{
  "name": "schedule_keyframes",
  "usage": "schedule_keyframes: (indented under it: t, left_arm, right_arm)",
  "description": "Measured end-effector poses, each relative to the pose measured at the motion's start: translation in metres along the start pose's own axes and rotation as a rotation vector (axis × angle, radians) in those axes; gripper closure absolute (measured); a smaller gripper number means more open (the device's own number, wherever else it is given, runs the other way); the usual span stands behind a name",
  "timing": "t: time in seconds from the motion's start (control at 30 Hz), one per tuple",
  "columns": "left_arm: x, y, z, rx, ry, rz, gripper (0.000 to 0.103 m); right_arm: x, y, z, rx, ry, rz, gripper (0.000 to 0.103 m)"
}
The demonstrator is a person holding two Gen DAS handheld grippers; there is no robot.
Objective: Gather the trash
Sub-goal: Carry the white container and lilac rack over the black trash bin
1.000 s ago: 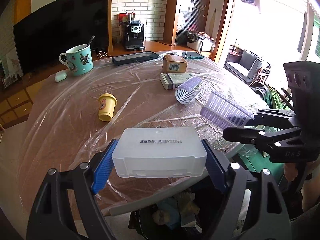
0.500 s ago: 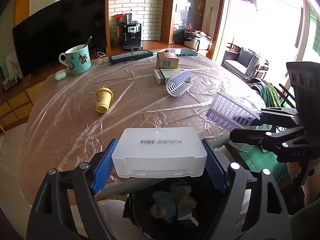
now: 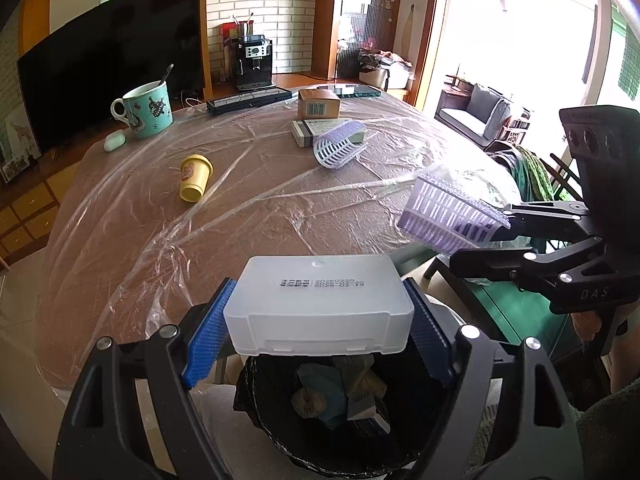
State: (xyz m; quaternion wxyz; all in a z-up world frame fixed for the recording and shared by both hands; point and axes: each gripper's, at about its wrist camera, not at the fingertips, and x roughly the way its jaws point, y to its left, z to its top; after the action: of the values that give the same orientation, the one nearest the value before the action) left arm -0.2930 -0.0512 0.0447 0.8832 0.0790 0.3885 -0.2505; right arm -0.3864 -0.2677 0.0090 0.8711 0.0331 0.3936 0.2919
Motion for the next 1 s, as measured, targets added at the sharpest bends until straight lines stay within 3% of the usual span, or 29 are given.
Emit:
schedule_keyframes:
  t: [0.63,1.0]
  left_arm:
    - [-0.015,-0.02,-0.02,0.031,0.001,-0.019,0.021]
    - [-0.007,-0.029,-0.037,0.046,0.053,-0.032,0.021]
  right_arm:
    - [-0.009,0.005,-0.025,0.009,0.018,-0.003,0.061]
    - [-0.009,0.007,-0.037,0.001,0.045,-0.012,0.061]
